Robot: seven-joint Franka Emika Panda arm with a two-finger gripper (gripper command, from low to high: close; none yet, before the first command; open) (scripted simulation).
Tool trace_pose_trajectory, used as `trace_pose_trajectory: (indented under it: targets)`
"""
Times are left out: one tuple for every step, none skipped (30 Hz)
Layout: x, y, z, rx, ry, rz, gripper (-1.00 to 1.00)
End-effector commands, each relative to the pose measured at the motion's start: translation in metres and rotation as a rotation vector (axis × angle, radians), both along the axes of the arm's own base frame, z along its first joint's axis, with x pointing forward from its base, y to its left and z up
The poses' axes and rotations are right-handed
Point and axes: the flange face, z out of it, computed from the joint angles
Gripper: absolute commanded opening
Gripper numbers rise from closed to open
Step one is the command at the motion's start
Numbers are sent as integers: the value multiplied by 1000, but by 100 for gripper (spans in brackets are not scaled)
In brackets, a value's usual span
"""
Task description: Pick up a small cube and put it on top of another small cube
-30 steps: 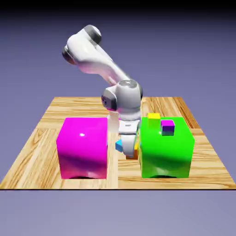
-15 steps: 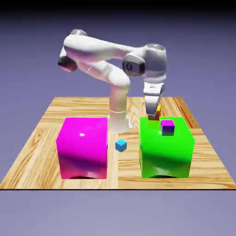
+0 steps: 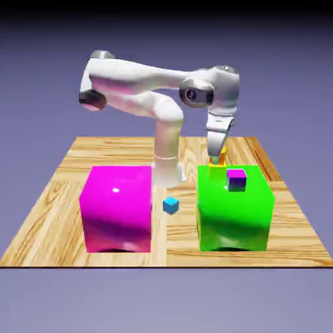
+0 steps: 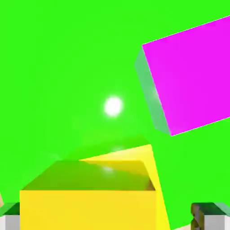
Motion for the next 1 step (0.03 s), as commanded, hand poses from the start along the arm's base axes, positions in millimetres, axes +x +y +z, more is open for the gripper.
trace_pose_trajectory:
  targets:
    - [-1, 0, 13, 2, 1, 2, 100]
